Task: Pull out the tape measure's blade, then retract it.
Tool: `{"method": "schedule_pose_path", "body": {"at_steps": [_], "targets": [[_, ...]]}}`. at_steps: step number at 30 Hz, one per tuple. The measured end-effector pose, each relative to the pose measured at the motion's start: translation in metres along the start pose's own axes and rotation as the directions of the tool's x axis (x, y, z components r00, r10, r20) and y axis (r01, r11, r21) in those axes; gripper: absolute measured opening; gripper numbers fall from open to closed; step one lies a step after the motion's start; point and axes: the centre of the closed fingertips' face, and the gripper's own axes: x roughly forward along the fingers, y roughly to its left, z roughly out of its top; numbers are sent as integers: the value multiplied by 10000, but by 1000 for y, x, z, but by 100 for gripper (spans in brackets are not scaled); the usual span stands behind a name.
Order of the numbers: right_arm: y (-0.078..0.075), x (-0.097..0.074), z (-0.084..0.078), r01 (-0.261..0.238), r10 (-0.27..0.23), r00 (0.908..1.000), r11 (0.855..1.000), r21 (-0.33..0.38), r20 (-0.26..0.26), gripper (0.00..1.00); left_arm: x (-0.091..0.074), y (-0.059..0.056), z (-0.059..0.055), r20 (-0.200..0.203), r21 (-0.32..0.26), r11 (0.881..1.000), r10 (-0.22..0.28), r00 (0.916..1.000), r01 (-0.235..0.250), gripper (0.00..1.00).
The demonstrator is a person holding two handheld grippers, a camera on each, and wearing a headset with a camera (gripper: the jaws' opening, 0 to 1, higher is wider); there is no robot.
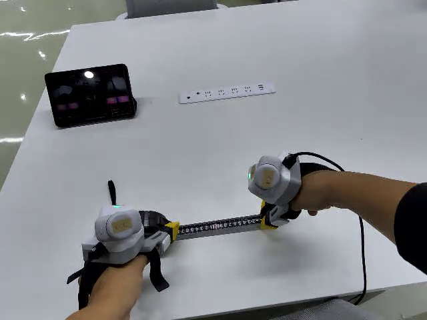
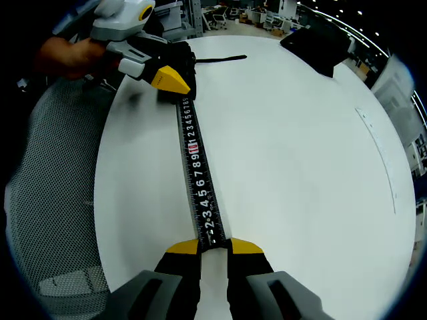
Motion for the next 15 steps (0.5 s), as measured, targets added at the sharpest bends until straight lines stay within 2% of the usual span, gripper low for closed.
{"method": "schedule_pose_path", "body": {"at_steps": [3,15], "targets": [[0,0,1,-8,7,10000,9997,259,60,11,0,0,0,-29,-7,10000,-11,10000,11,64],[1,0,5,-89,88,9999,9999,128,117,10,0,-1,1,-132,-9,10000,-47,9999,47,64]]}}
